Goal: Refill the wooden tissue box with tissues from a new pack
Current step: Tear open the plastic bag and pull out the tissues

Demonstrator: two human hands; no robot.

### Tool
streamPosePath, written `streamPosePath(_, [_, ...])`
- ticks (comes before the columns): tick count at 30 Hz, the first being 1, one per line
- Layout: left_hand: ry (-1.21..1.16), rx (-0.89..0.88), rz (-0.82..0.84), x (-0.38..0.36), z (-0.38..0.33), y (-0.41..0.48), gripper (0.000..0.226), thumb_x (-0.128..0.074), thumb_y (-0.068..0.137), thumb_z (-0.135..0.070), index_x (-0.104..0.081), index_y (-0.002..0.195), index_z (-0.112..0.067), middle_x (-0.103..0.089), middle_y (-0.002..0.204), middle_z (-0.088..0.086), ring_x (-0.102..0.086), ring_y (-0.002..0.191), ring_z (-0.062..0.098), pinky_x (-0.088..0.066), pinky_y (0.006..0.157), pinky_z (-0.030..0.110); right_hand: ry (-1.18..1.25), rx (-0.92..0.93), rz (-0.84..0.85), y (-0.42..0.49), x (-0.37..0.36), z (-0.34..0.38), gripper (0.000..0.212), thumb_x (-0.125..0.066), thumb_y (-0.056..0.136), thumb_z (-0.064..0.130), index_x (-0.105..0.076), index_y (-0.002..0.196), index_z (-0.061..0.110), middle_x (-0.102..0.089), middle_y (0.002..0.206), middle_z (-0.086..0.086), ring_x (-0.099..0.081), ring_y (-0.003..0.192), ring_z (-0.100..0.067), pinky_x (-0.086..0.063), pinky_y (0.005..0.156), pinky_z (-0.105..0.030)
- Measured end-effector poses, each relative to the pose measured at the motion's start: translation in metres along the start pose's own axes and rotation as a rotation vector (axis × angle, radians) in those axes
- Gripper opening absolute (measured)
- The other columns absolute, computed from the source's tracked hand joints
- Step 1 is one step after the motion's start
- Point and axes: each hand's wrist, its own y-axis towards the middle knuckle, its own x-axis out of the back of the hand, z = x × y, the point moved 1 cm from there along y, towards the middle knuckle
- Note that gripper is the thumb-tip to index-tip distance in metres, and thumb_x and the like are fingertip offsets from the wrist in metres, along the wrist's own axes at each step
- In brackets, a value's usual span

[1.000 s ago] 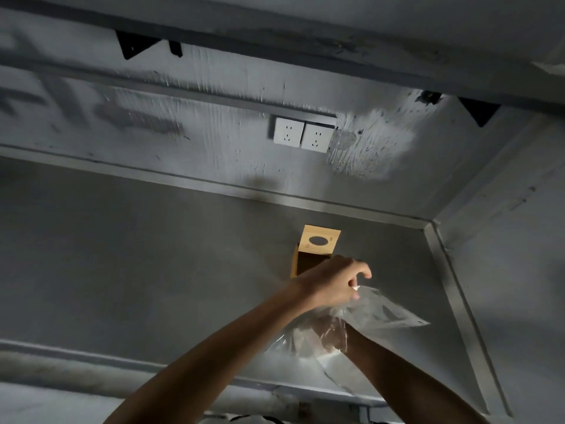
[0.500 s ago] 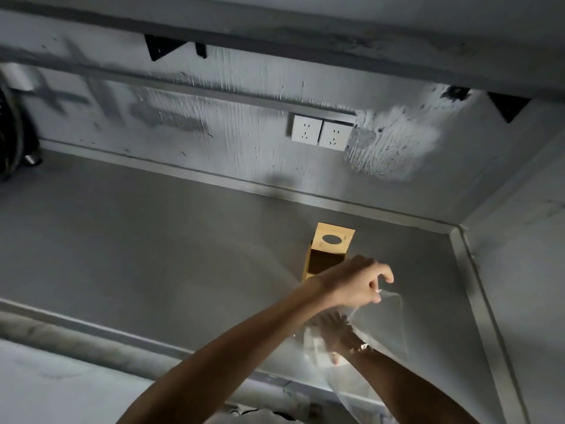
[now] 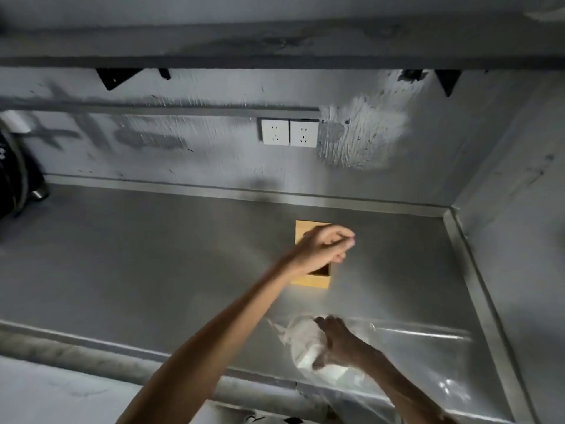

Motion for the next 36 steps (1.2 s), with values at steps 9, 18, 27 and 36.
streamPosePath(9, [-0.098,0.183,-0.064,0.030,0.053,-0.085,0.080,-0.046,0.072,-0.080,-0.048,0.131,-0.026,-0.059,0.130,-0.005,-0.052,0.124,0.005,-0.039,0.104,0.022,0.679,0.465,0.138,-0.082,0.072,0.008,0.078,-0.071,0.066,-0.020,-0.040,0.134,-0.001,-0.051,0.120,-0.028,-0.049,0.116,-0.041,-0.035,0.102,-0.059])
streamPosePath(18, [-0.220,0.205,-0.137,-0.037,0.051,-0.103,0.027,-0.062,0.091,-0.022,-0.061,0.118,-0.020,-0.067,0.109,0.019,-0.065,0.098,0.034,-0.056,0.085,0.040,1.116,0.364,0.272,-0.081,0.062,0.021,0.066,-0.072,0.073,-0.004,-0.040,0.130,-0.009,-0.057,0.116,-0.027,-0.053,0.108,-0.041,-0.041,0.096,-0.052])
streamPosePath(27, [-0.357,0.207,-0.318,-0.024,0.061,-0.113,0.019,-0.057,0.093,-0.015,-0.067,0.110,-0.017,-0.072,0.105,0.005,-0.068,0.099,0.025,-0.056,0.084,0.042,1.082,0.314,0.042,-0.075,0.022,0.081,0.049,-0.054,0.087,-0.004,-0.043,0.134,-0.009,-0.054,0.127,-0.027,-0.049,0.119,-0.040,-0.035,0.105,-0.051])
streamPosePath(36, [-0.622,0.049,-0.376,0.047,0.096,-0.125,0.032,-0.065,0.075,-0.006,-0.065,0.106,-0.013,-0.069,0.093,0.013,-0.063,0.082,0.022,-0.053,0.068,0.031,0.841,0.372,-0.144,-0.040,-0.013,0.122,0.069,-0.084,0.065,0.002,-0.053,0.127,-0.001,-0.054,0.123,-0.037,-0.050,0.116,-0.052,-0.042,0.098,-0.060])
